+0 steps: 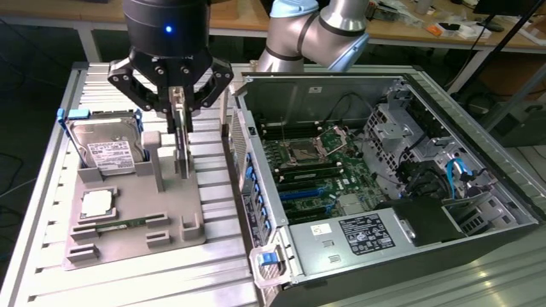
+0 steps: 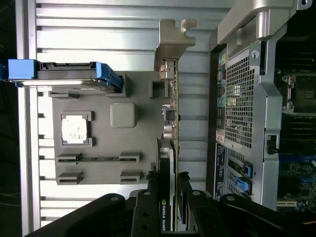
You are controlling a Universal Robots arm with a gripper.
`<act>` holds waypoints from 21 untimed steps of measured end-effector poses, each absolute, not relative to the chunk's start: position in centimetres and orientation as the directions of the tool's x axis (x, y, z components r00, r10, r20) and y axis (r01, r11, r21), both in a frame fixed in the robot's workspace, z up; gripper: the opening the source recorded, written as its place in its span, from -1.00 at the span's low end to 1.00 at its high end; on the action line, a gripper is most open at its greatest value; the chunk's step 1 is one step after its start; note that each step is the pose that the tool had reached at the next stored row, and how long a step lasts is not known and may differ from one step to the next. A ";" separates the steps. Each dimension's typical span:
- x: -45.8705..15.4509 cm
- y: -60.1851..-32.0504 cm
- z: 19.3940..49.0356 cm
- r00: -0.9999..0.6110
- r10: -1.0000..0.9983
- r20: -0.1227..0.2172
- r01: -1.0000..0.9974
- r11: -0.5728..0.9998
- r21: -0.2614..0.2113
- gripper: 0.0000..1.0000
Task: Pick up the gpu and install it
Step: 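Pick up the gpu and move the gpu toward the slot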
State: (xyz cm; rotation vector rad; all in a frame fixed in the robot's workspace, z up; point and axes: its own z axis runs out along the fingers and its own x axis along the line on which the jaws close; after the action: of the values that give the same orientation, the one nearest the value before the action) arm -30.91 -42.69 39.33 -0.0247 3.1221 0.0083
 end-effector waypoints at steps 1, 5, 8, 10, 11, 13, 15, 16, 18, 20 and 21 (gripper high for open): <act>-30.9 -42.7 39.6 -1.000 -0.016 -0.019 -0.016 1.000 0.005 -0.47; -30.9 -42.7 41.3 -1.000 -0.016 -0.019 -0.016 1.000 0.005 -0.47; -30.9 -42.7 42.7 -1.000 -0.016 -0.019 -0.016 1.000 0.005 -0.47; -30.9 -42.7 44.1 -1.000 -0.016 -0.019 -0.016 1.000 0.005 -0.47; -30.9 -42.7 44.7 -1.000 -0.016 -0.019 -0.016 1.000 0.005 -0.47; -30.9 -42.7 45.8 -1.000 -0.016 -0.019 -0.016 1.000 0.005 -0.47; -30.9 -42.7 46.6 -1.000 -0.016 -0.019 -0.016 1.000 0.005 -0.47; -30.9 -42.7 46.8 -1.000 -0.016 -0.019 -0.016 1.000 0.005 -0.47; -30.9 -42.7 46.8 -1.000 -0.016 -0.020 -0.016 1.000 0.005 -0.47; -30.7 -42.7 46.8 -1.000 -0.016 -0.019 -0.016 1.000 0.005 -0.47; -30.6 -42.7 46.8 -1.000 -0.016 -0.019 -0.016 1.000 0.005 -0.47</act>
State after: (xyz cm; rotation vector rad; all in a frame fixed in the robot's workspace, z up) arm -30.62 -42.69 46.78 -0.0247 3.1221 0.0087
